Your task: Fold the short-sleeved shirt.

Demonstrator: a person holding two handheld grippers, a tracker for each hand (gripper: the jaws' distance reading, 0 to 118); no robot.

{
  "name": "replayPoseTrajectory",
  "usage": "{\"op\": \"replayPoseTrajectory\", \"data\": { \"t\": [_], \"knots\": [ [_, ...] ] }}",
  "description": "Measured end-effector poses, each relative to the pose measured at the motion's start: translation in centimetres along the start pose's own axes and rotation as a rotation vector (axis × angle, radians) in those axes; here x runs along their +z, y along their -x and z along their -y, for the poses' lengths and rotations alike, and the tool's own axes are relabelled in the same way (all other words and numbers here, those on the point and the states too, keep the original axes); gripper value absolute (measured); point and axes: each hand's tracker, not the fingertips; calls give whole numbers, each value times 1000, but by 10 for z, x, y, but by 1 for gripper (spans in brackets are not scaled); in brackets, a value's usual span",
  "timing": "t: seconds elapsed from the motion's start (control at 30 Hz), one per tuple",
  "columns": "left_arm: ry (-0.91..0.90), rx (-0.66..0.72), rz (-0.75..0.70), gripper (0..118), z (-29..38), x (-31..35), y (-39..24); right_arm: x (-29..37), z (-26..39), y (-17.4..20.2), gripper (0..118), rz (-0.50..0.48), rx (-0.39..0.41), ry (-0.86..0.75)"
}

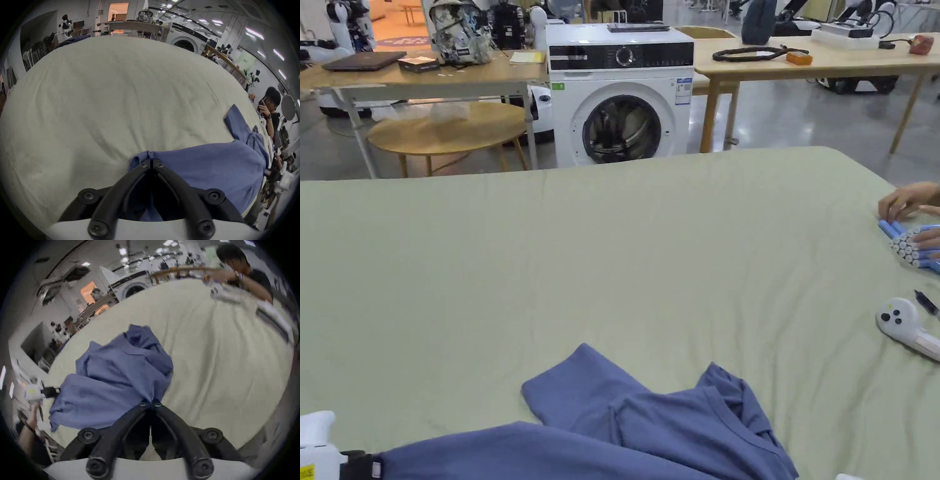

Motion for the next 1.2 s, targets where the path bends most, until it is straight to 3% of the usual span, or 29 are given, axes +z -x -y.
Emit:
{"op": "replayPoseTrajectory", "data": {
  "t": [0.03, 0.1, 0.17, 0.3, 0.6, 0.7, 0.87, 0.97, 1.2],
  "knots": [
    [-16, 11, 12, 0, 2, 3, 1, 4, 1, -2, 0, -20, -44, -32],
    [-88, 23, 25, 0, 8, 18, -1, 14, 0, -3, 0, -46, -19, -62],
    [-203, 23, 48, 0, 11, 44, 4, 27, -7, 1, 0, -37, 57, -119],
    [-405, -19, 99, 0, 4, 128, -1, 53, -31, 17, 0, -111, 128, -205],
    [-773, -140, 108, 0, -21, 285, -31, 127, -106, 91, 0, -195, 379, -460],
    [-845, -144, 106, 0, -35, 310, -34, 140, -134, 108, 0, -183, 415, -541],
    [-920, -123, 136, 0, -59, 340, -50, 168, -184, 137, 0, -230, 411, -630],
    [-961, -151, 111, 0, -79, 348, -57, 181, -211, 162, 0, -199, 454, -704],
    [-993, -173, 70, 0, -150, 356, -72, 190, -287, 212, 0, -175, 508, -738]
  ]
}}
